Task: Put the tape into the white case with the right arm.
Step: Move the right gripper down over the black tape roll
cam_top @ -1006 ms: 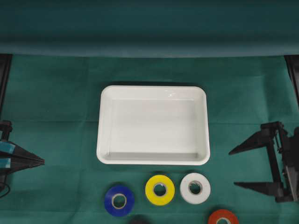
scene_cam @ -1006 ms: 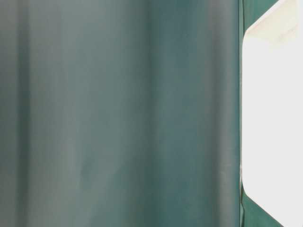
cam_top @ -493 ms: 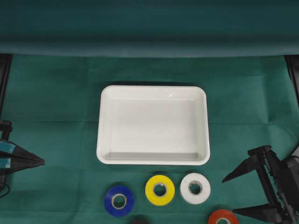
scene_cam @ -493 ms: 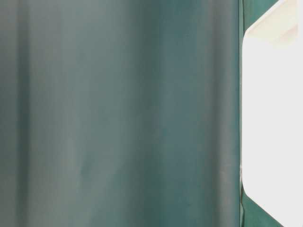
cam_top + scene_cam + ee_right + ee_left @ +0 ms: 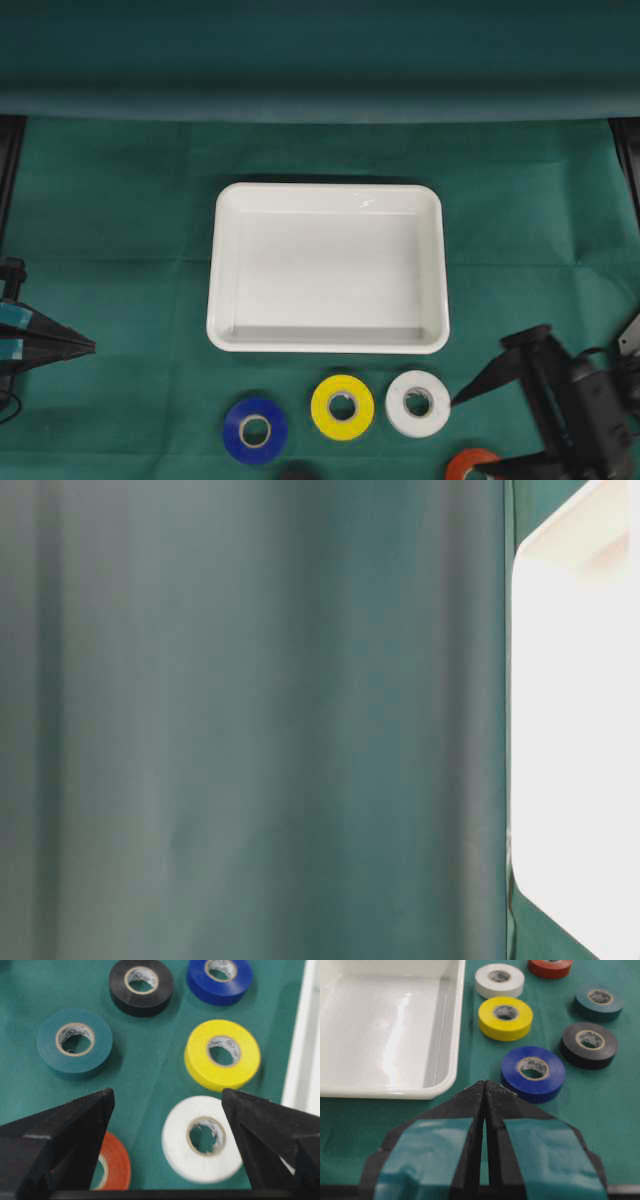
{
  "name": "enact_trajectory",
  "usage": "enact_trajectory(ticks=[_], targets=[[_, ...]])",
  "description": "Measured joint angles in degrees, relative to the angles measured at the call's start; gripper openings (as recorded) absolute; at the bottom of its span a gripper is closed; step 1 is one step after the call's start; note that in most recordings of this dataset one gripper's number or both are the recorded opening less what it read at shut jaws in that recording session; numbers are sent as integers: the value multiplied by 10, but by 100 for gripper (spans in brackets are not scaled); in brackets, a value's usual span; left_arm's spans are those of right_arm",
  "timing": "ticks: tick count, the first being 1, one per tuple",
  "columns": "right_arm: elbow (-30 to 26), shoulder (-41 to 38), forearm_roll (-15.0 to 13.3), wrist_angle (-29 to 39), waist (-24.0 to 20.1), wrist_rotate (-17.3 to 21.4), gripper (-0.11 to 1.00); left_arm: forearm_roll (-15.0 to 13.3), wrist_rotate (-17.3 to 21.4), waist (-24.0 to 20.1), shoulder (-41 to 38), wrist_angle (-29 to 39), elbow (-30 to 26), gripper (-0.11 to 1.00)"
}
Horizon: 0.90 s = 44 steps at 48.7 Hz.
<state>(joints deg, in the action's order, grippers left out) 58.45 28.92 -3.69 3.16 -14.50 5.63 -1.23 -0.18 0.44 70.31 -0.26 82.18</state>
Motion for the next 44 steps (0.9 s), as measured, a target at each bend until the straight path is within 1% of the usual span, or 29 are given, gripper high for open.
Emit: enact_trajectory(ticks=[14, 28, 36, 44], targets=[[-100, -149, 1, 6, -22, 1, 82, -1, 0, 1, 0, 0, 8, 0], [-214, -283, 1, 48, -38, 0, 82, 0, -2, 1, 15, 0, 15, 0], [-264, -332, 1, 59, -40, 1, 82, -1, -2, 1, 30, 7, 20, 0], [-300, -367, 1, 62, -45, 1, 82, 0, -1, 0, 40, 19, 25, 0]])
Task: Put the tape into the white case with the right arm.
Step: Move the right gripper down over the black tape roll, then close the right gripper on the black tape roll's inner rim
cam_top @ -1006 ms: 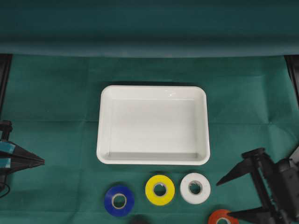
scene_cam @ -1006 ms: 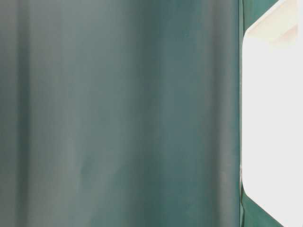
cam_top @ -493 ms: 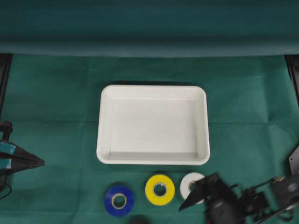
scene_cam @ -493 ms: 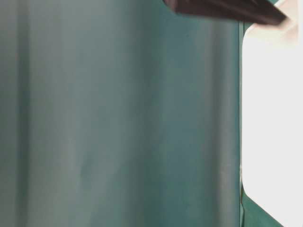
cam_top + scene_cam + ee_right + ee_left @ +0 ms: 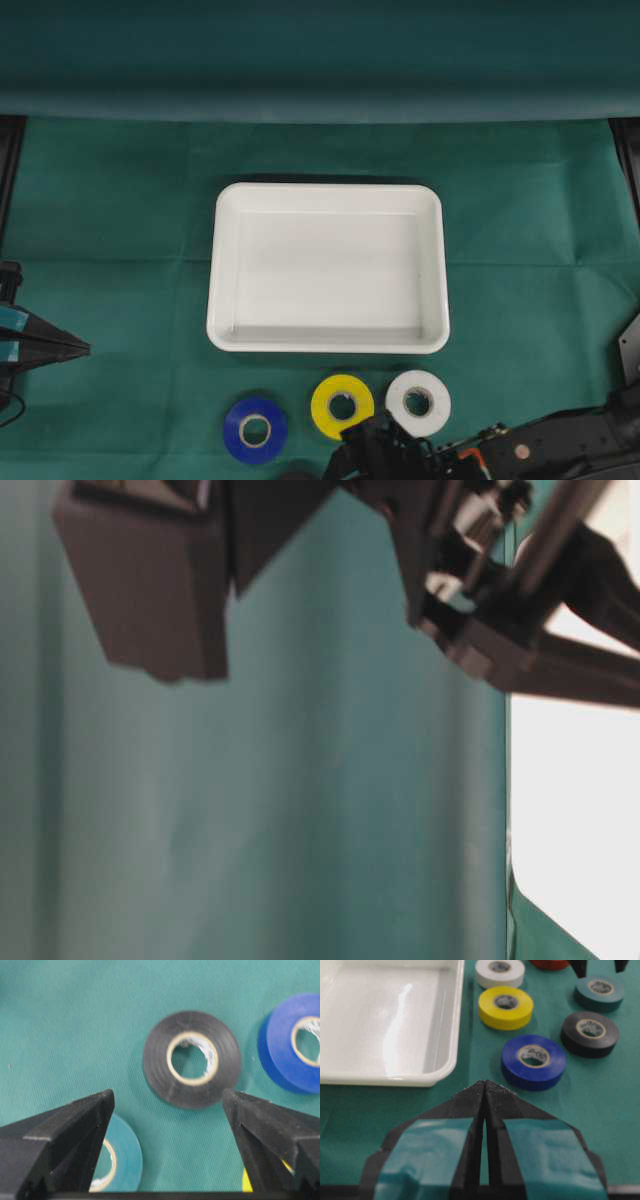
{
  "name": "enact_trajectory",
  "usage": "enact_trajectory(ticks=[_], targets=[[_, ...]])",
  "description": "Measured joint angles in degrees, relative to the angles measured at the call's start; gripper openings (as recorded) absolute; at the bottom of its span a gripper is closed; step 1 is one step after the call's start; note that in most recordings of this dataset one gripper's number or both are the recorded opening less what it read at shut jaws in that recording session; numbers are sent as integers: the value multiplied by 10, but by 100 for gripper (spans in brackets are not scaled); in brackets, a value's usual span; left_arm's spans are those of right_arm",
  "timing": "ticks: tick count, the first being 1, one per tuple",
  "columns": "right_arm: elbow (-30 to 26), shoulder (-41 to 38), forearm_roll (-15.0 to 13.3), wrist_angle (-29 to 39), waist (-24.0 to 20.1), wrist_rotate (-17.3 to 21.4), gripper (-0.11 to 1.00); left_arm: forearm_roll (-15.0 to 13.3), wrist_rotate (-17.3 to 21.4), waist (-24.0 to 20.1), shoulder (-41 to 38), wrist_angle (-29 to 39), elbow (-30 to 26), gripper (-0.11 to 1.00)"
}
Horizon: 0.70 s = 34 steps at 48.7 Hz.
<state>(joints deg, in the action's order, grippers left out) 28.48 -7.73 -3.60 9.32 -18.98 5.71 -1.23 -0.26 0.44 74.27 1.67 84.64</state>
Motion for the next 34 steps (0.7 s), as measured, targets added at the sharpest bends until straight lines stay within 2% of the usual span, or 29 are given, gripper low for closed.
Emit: enact_trajectory(ticks=[16, 34], targets=[[-49, -51, 0, 16, -4, 0, 82, -1, -1, 0, 1, 4, 2, 0], [-61, -76, 0, 19, -5, 0, 82, -1, -1, 0, 1, 4, 4, 0]])
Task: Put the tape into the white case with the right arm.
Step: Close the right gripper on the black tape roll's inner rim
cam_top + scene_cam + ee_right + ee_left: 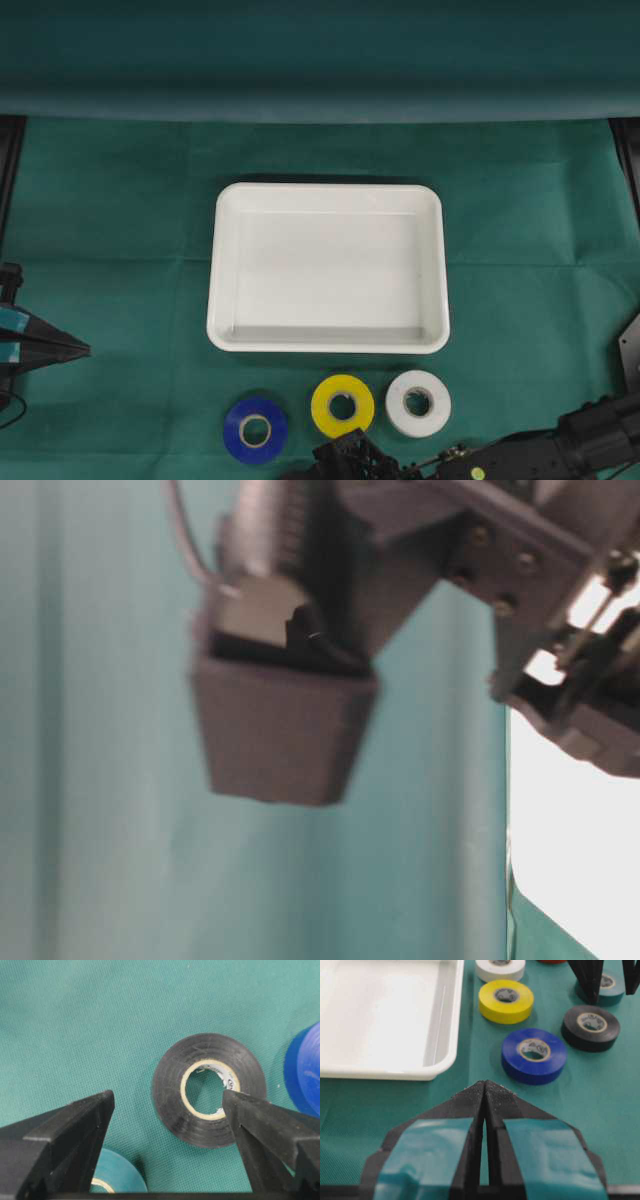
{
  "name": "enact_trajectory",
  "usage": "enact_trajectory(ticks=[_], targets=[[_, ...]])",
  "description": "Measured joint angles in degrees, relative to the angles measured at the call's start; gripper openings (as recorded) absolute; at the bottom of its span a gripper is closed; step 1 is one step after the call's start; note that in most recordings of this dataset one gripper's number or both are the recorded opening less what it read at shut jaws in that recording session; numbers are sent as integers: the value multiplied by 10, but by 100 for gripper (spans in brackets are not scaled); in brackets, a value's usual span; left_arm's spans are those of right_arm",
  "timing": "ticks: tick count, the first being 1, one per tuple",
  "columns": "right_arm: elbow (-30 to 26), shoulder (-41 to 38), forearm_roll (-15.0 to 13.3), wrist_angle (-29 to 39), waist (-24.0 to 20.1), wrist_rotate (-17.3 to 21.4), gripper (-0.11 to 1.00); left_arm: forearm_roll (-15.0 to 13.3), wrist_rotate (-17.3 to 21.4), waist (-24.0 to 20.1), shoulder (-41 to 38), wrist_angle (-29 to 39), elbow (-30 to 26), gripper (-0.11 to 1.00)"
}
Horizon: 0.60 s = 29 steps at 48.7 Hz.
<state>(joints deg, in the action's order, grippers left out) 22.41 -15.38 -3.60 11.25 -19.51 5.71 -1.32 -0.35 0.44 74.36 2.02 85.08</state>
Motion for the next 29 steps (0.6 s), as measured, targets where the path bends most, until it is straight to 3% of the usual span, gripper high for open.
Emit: enact_trajectory(ticks=[29], targets=[[-32, -57, -1, 1, 0, 0, 82, 0, -3, 1, 0, 0, 0, 0]])
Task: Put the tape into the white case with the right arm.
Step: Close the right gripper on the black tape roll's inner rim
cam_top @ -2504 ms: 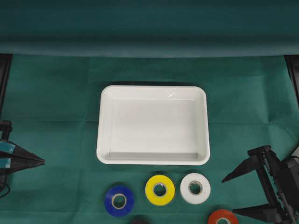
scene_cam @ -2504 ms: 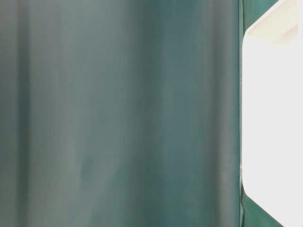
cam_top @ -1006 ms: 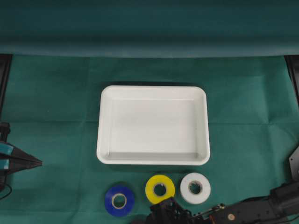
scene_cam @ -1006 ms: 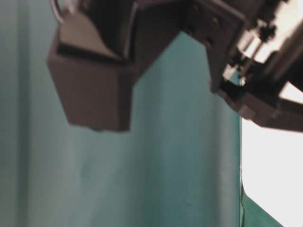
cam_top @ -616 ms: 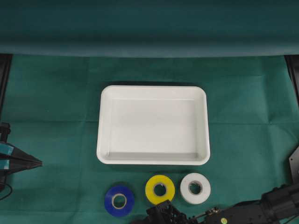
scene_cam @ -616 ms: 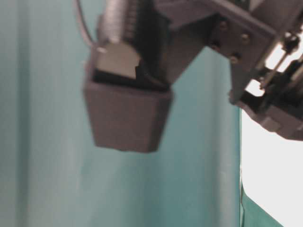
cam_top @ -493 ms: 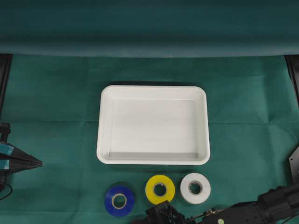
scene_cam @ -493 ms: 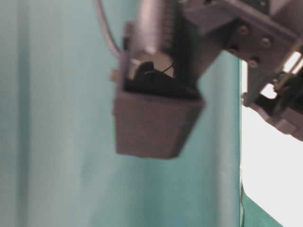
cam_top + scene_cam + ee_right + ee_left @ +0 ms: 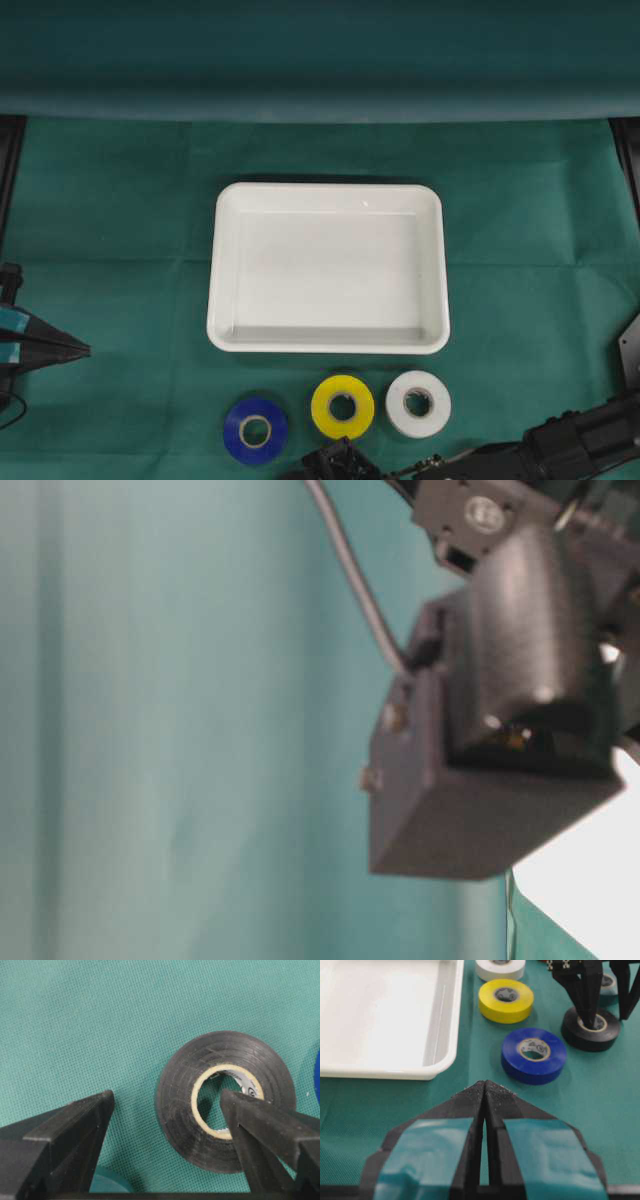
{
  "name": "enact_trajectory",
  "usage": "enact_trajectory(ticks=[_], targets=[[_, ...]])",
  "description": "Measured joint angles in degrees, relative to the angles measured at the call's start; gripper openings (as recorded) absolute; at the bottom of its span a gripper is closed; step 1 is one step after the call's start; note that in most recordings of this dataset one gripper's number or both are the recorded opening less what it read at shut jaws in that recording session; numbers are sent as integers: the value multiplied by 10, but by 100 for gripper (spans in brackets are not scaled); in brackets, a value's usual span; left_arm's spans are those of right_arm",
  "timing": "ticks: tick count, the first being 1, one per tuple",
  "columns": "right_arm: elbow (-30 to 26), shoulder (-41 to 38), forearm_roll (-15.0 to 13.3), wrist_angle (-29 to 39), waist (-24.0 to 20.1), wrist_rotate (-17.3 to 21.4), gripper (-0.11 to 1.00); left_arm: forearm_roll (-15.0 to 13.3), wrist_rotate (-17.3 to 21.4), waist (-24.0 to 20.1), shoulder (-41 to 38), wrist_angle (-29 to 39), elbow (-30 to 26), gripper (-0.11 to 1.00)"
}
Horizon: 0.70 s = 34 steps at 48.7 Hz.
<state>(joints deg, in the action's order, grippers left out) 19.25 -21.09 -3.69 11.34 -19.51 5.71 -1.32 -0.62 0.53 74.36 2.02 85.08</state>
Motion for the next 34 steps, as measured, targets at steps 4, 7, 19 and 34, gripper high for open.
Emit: enact_trajectory(ticks=[4, 7, 19, 34], targets=[[0, -1, 0, -1, 0, 0, 82, 0, -1, 0, 0, 0, 1, 0], [0, -1, 0, -1, 0, 0, 82, 1, -1, 0, 1, 0, 1, 0], [-4, -1, -1, -1, 0, 0, 44, 1, -1, 0, 0, 0, 1, 0], [-12, -1, -2, 8, 4, 0, 0, 1, -1, 0, 1, 0, 1, 0]])
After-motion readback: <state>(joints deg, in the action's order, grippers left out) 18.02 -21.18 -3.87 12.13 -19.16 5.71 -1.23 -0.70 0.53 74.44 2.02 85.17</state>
